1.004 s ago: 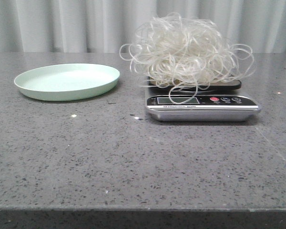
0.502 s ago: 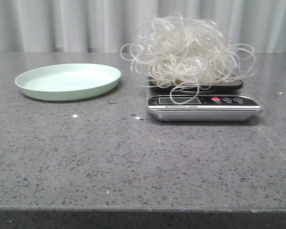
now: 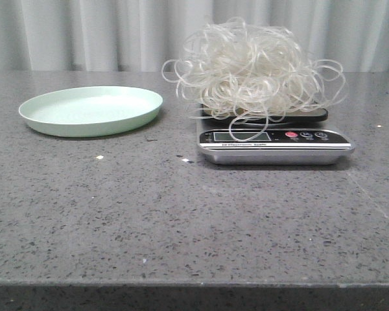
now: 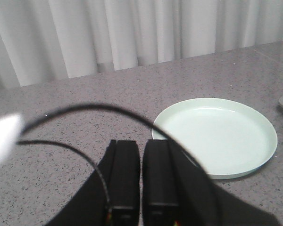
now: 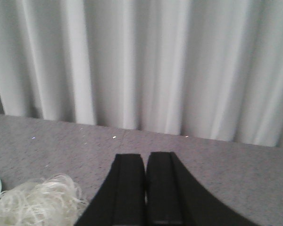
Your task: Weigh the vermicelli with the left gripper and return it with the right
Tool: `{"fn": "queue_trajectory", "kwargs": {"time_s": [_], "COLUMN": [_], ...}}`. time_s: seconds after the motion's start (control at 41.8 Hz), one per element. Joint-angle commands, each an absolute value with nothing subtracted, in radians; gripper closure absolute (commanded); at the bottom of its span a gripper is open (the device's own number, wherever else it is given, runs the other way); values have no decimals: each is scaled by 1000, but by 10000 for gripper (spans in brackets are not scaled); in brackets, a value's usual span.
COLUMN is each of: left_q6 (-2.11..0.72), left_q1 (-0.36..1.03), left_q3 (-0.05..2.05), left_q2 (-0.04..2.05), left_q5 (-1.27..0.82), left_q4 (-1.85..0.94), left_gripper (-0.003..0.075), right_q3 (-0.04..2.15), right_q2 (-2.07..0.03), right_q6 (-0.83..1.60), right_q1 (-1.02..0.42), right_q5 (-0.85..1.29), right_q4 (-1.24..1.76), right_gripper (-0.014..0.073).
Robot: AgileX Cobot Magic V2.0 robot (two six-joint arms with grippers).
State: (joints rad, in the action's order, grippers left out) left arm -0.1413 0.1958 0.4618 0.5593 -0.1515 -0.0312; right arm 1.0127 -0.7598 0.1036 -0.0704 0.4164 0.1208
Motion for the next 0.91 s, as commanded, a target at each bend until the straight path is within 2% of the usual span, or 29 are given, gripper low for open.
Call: {"fn": "queue_trajectory", "kwargs": {"time_s": [0.0, 0.143, 0.263, 0.359, 0.884], "left_q6": [-133, -133, -133, -133, -133], "left_q1": [197, 197, 197, 197, 197], "left_q3": [489, 489, 489, 489, 489], "left_q2": [559, 559, 559, 559, 559], "left_q5": [-71, -78, -78, -78, -79], "left_q4": [-34, -34, -34, -34, -34], "left_gripper": [583, 583, 583, 583, 583], "right_q3": [1167, 1304, 1385, 1434, 1505], "right_q2": [-876, -1043, -1167, -1252, -1616], "right_q6": [103, 103, 103, 103, 103], "right_q1": [-136, -232, -290, -331, -358], "right_q5": [452, 521, 571, 618, 754], "right_q4": [113, 113, 113, 120, 244], "right_gripper": [352, 176, 74, 23, 8]}}
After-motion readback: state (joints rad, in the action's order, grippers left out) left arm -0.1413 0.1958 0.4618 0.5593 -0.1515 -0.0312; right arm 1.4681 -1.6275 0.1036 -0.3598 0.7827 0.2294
